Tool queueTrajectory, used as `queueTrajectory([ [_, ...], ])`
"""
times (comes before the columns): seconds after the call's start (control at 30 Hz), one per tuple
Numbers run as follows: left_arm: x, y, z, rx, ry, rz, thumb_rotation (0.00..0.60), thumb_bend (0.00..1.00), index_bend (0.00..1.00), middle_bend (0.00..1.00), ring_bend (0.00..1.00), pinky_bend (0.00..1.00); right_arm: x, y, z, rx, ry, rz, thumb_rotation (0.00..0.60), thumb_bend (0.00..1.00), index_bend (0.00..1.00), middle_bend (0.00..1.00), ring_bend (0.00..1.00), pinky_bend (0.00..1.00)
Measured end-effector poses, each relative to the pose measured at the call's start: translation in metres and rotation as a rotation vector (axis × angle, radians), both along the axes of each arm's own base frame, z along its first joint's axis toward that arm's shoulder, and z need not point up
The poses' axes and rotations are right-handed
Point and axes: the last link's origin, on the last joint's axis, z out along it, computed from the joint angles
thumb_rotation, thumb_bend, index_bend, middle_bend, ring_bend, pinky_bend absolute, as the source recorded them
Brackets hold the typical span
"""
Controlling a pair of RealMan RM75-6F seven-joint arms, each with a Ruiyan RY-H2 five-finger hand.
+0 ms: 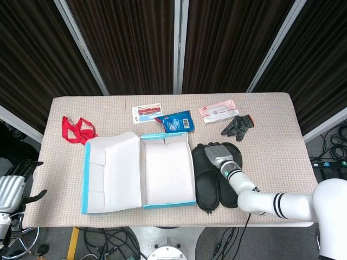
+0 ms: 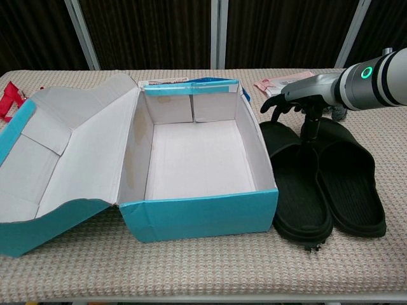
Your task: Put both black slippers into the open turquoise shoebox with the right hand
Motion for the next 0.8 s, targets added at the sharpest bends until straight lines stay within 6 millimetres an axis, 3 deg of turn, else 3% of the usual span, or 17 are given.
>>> queueTrajectory([
  [0.47,-0.004,-0.002,-0.001,-0.007,-0.01,0.008,0.6,0.18,0.21,0.23,0.13,0.21,-0.002,0.0,-0.009,-0.005,0.002,-0.001,0.6,0.02,0.0,0.19,0.0,0.0],
  [0.8,-0.006,-0.002,-0.001,-0.004,-0.019,0.017,0.6,0.18,0.21,0.23,0.13,0.2,-0.005,0.0,-0.012,-0.01,0.026,-0.001,0.6,0.02,0.12,0.24,0.0,0.0],
])
